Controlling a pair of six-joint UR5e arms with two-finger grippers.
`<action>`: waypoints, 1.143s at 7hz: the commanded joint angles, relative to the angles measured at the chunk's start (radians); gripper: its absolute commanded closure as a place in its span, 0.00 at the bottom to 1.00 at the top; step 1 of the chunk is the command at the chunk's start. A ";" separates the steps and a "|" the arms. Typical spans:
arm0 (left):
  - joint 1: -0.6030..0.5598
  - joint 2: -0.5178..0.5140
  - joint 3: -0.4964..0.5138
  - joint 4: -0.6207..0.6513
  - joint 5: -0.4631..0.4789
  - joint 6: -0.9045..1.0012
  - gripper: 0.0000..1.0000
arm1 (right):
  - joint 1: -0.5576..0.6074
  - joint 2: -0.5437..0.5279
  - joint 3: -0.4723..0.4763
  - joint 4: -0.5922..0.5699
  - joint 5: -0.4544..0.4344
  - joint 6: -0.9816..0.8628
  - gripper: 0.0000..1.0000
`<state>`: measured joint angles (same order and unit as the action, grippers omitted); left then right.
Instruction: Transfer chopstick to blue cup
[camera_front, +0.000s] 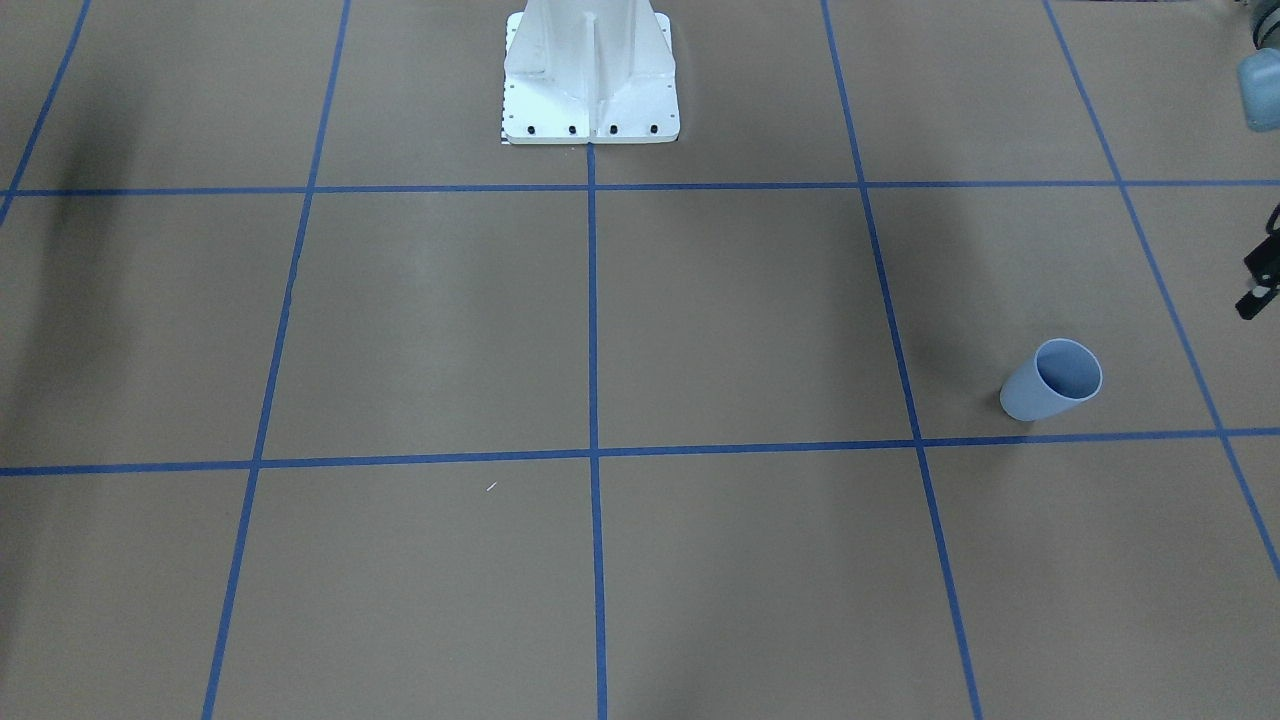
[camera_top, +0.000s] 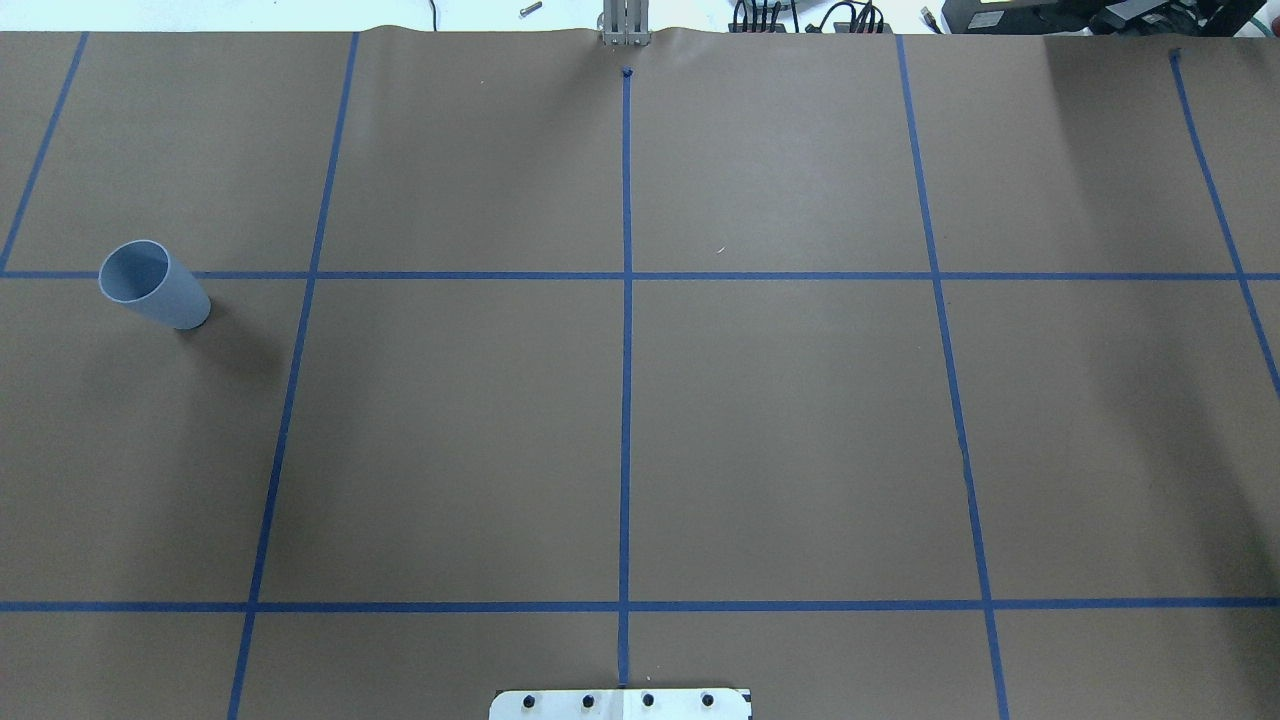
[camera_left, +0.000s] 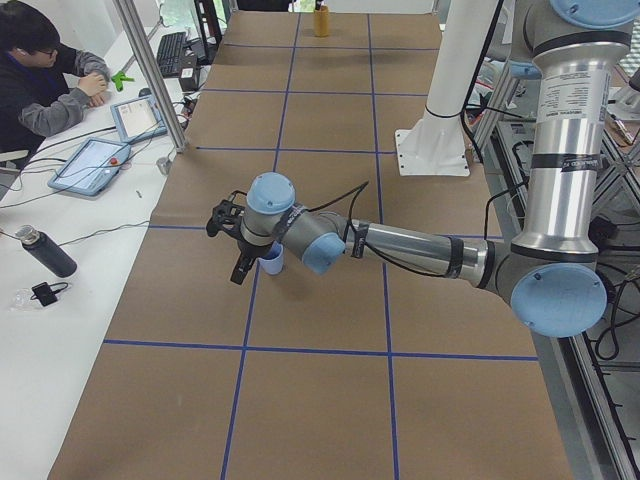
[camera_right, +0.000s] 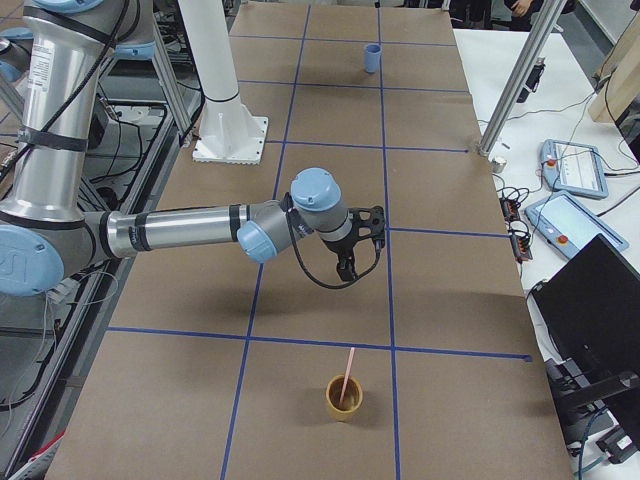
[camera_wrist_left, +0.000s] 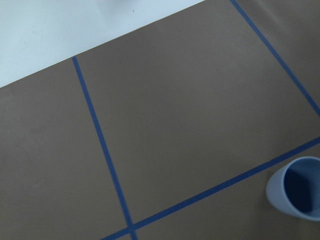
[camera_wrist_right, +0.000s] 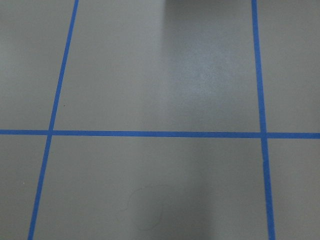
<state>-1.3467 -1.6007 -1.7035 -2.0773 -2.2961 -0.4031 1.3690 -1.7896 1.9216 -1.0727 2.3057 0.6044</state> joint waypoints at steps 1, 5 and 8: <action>0.166 -0.031 0.008 -0.004 0.103 -0.228 0.01 | -0.119 0.018 0.001 0.003 -0.120 0.100 0.00; 0.225 -0.105 0.128 -0.012 0.151 -0.230 0.08 | -0.126 0.016 -0.001 0.005 -0.118 0.098 0.00; 0.308 -0.108 0.207 -0.103 0.182 -0.229 0.29 | -0.130 0.019 -0.001 0.005 -0.117 0.100 0.00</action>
<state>-1.0658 -1.7061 -1.5452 -2.1258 -2.1233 -0.6328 1.2405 -1.7715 1.9205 -1.0677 2.1884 0.7040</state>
